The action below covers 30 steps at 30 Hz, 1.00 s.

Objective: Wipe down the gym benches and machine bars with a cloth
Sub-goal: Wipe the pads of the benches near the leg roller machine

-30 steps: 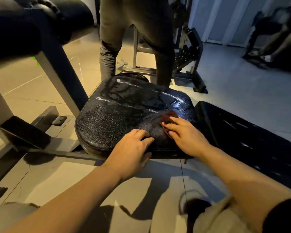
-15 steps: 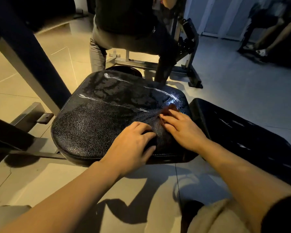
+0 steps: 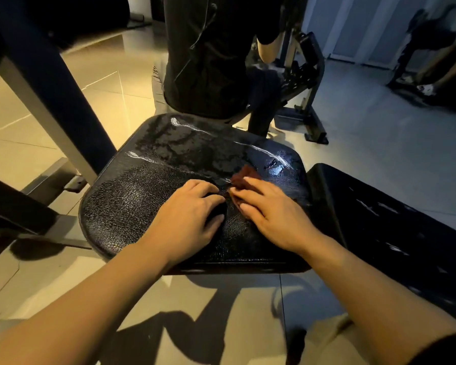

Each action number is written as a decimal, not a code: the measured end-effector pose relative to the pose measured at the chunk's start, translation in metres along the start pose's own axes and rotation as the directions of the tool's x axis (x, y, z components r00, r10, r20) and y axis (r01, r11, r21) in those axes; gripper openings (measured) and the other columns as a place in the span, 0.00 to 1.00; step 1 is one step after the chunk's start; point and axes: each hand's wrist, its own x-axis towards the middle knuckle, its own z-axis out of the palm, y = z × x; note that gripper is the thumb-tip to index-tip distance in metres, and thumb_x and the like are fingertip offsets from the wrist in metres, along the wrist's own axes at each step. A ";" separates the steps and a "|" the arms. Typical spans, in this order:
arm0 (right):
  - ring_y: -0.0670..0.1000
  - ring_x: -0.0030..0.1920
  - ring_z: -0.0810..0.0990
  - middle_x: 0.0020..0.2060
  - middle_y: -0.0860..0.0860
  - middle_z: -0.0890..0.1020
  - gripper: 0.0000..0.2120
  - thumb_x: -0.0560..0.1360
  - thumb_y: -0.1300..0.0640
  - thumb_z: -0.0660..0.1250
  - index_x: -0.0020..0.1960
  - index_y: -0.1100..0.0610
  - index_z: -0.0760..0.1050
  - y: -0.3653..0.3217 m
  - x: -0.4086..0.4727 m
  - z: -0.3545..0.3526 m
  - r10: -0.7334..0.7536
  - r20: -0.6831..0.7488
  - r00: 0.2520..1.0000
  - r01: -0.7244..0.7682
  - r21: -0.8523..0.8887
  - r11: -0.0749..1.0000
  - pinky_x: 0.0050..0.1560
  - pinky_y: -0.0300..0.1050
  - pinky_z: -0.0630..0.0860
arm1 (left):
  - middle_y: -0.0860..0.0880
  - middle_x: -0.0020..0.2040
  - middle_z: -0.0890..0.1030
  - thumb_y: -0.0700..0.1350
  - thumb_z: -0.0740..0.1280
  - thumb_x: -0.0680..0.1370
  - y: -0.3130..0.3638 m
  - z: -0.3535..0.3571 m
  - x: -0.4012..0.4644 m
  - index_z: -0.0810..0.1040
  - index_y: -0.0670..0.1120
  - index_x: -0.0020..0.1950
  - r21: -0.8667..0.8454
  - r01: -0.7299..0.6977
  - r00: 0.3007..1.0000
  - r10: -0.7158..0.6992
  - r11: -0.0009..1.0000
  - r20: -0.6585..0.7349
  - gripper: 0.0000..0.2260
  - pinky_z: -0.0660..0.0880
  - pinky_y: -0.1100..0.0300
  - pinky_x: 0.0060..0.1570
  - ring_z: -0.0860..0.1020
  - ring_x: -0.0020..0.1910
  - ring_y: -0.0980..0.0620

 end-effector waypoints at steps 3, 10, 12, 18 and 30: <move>0.53 0.76 0.58 0.77 0.48 0.60 0.20 0.82 0.45 0.55 0.74 0.42 0.66 0.045 0.015 -0.009 0.229 -0.039 0.973 -0.229 -0.008 0.973 0.75 0.54 0.59 | 0.48 0.55 0.79 0.52 0.65 0.75 0.000 0.001 0.003 0.82 0.44 0.57 -0.011 0.024 1.000 -0.024 1.000 0.019 0.17 0.75 0.52 0.58 0.74 0.58 0.45; 0.54 0.74 0.61 0.76 0.48 0.62 0.19 0.83 0.46 0.54 0.73 0.44 0.68 0.023 0.017 -0.008 0.288 -0.052 0.956 -0.290 -0.031 0.957 0.71 0.53 0.63 | 0.49 0.55 0.80 0.49 0.67 0.76 0.002 0.004 0.003 0.81 0.45 0.57 -0.002 -0.019 1.000 0.019 1.000 -0.003 0.13 0.75 0.53 0.56 0.75 0.57 0.47; 0.53 0.75 0.60 0.76 0.45 0.62 0.19 0.82 0.45 0.55 0.72 0.42 0.68 0.002 0.014 0.001 0.129 -0.043 0.991 -0.131 -0.036 0.991 0.73 0.52 0.63 | 0.49 0.54 0.80 0.53 0.60 0.77 0.003 0.004 0.005 0.82 0.45 0.56 -0.006 -0.022 1.000 0.022 1.000 0.004 0.17 0.75 0.54 0.57 0.75 0.57 0.48; 0.52 0.76 0.58 0.77 0.45 0.59 0.20 0.83 0.44 0.53 0.74 0.39 0.64 0.037 0.036 -0.009 0.241 -0.021 0.970 -0.242 -0.009 0.970 0.72 0.57 0.63 | 0.50 0.54 0.80 0.54 0.55 0.77 0.003 0.005 0.010 0.82 0.46 0.56 -0.043 0.005 1.000 -0.004 0.999 0.021 0.20 0.73 0.55 0.57 0.75 0.57 0.48; 0.53 0.78 0.51 0.78 0.49 0.57 0.20 0.83 0.48 0.54 0.74 0.47 0.66 -0.050 0.045 0.015 -0.175 0.050 0.983 0.176 -0.005 0.984 0.77 0.49 0.50 | 0.49 0.51 0.81 0.48 0.60 0.76 -0.021 -0.018 -0.008 0.82 0.45 0.53 0.000 0.137 0.991 -0.137 0.991 0.005 0.14 0.65 0.62 0.56 0.76 0.53 0.48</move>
